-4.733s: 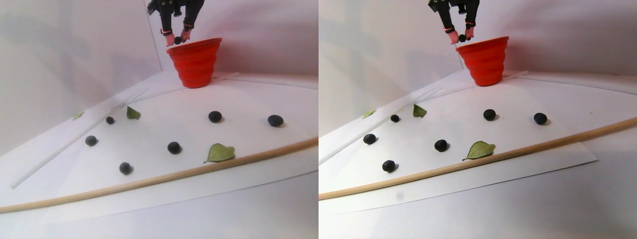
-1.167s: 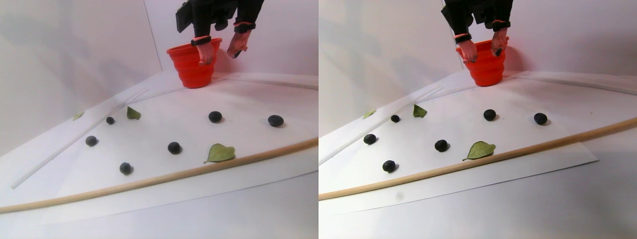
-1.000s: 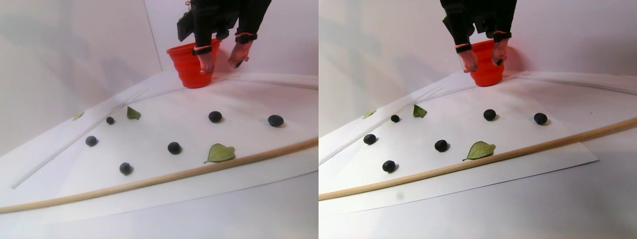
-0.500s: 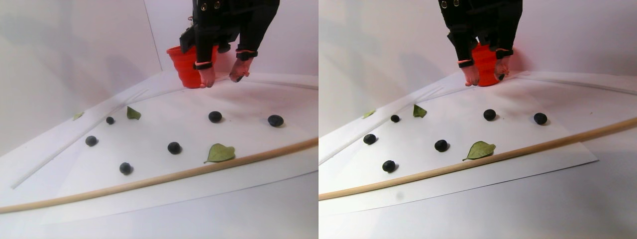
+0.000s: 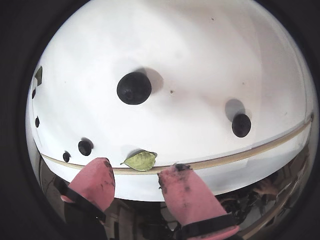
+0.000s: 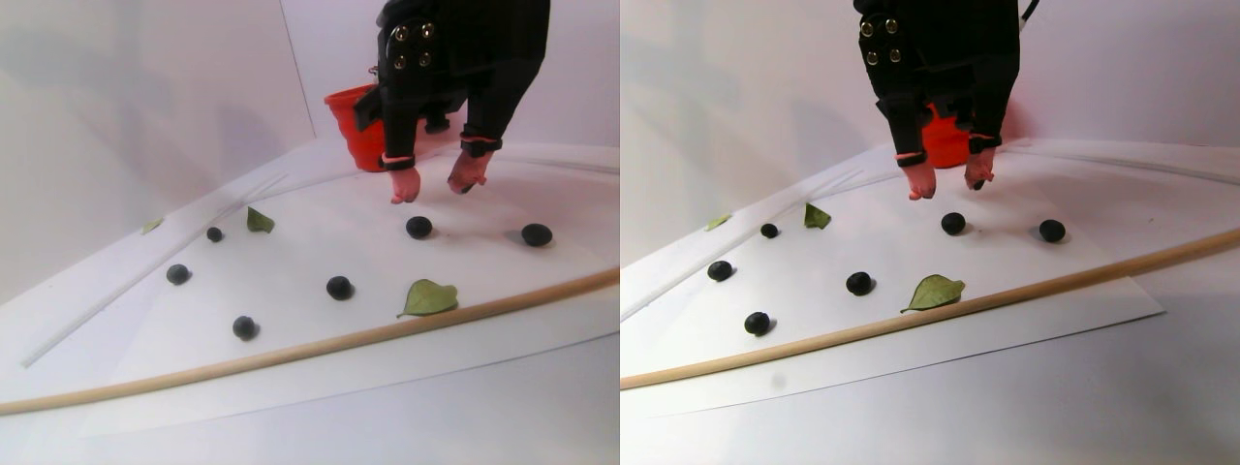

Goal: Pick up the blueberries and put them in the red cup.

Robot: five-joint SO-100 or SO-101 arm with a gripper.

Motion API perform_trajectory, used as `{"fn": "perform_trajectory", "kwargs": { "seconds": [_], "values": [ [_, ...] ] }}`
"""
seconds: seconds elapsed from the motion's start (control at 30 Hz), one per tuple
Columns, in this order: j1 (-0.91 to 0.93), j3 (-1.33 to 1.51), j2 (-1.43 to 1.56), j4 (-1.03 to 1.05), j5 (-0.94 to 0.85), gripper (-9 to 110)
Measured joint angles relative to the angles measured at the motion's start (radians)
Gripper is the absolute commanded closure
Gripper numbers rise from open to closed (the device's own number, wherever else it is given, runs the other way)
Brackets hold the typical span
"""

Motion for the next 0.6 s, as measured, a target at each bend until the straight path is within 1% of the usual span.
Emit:
{"fn": "perform_trajectory", "kwargs": {
  "seconds": [0.6],
  "values": [
    [0.000, -0.087, -0.183, -0.127, 0.000, 80]
  ]
}}
